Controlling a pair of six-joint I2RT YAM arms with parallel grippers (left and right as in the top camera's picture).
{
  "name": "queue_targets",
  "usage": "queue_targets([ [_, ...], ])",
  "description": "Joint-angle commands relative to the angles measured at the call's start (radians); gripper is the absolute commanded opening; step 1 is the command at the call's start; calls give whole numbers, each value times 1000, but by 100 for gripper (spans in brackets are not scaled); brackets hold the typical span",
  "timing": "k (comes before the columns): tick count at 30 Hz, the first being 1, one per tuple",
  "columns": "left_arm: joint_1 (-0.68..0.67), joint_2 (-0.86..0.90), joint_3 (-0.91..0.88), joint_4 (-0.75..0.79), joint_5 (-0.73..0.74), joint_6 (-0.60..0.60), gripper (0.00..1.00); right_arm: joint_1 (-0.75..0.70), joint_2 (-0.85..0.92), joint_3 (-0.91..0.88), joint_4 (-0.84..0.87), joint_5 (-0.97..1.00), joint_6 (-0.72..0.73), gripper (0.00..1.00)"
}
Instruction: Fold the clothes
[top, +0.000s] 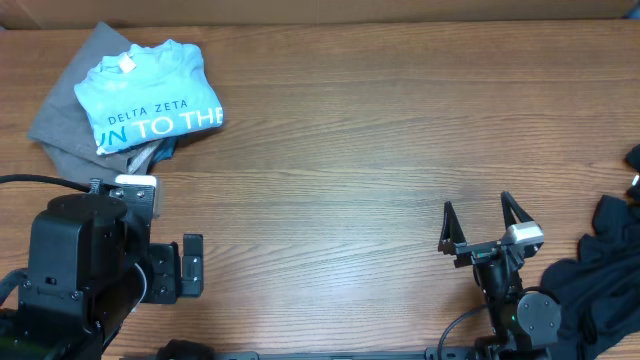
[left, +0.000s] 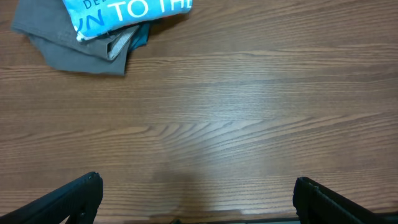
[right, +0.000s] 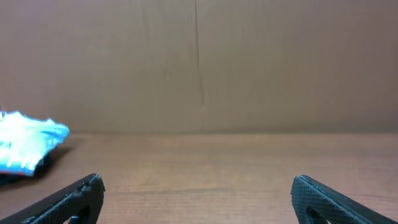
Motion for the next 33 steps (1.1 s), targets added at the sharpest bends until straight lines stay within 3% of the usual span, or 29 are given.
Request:
queue_targets([
  [1,-6,-4,0,1,-9,-21,100,-3,-11,-11,-62,-1,4,100],
  [33,-6,-5,-2,1,-9,-21,100,-3,-8,-10,-106,3,3,100],
])
